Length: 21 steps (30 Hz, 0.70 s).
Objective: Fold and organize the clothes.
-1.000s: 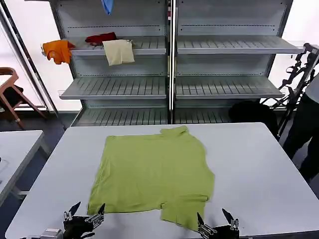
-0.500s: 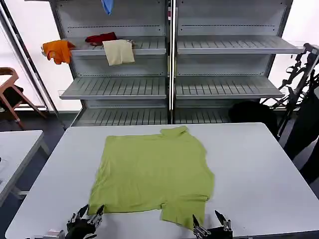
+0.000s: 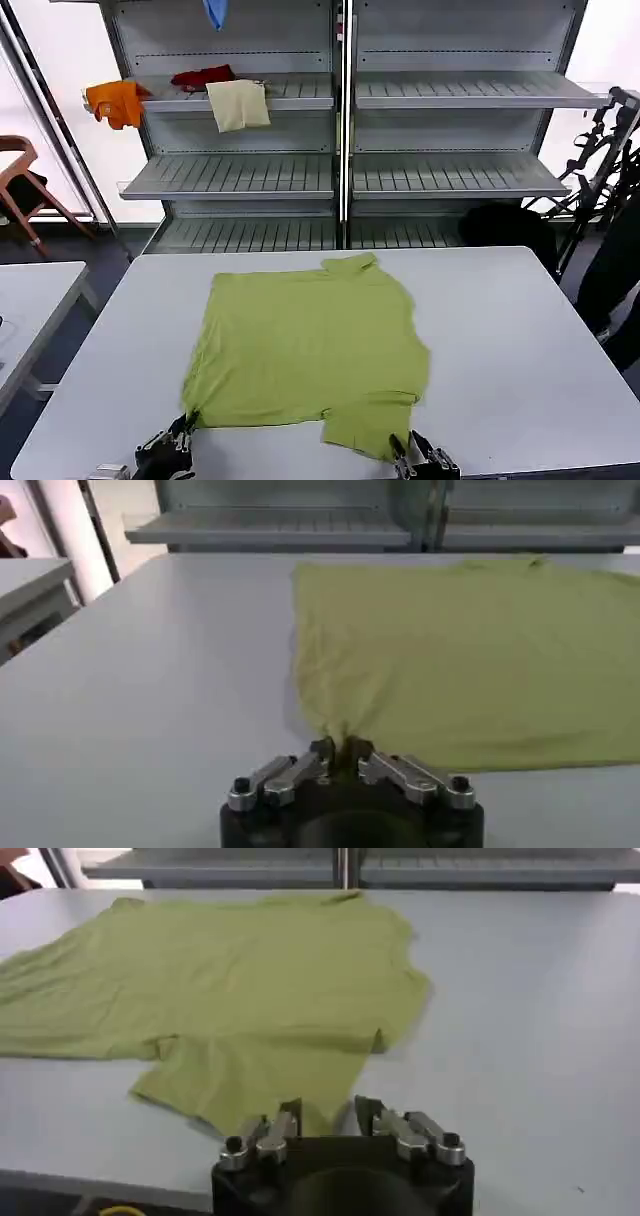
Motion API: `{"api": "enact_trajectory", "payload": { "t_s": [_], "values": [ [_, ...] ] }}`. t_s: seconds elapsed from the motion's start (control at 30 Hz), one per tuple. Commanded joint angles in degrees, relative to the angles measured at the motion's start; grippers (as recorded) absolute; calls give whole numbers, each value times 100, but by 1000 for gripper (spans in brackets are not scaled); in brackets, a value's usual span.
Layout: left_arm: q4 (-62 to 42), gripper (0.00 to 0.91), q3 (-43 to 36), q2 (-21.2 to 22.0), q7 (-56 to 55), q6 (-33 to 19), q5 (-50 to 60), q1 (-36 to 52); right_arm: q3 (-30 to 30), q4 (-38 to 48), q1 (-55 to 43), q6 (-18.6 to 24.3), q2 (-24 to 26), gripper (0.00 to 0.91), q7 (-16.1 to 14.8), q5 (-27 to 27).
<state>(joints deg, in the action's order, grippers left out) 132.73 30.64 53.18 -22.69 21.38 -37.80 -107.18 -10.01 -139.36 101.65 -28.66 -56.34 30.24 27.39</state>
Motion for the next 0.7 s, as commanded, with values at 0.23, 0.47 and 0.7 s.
{"api": "enact_trajectory", "payload": {
  "t_s": [0.23, 0.47, 0.7],
  "values": [
    [26, 20, -25, -14, 61, -144, 151, -18, -10, 5, -49, 137, -21, 0, -74, -12],
    [163, 10, 14, -13, 26, -257, 208, -17, -69, -402, -206, 329, -50, 0, 45, -221],
    [346, 10, 44, -15, -61, -257, 129, 210, -348, -661, -475, 240, 7, 0, 100, -92]
  ]
}}
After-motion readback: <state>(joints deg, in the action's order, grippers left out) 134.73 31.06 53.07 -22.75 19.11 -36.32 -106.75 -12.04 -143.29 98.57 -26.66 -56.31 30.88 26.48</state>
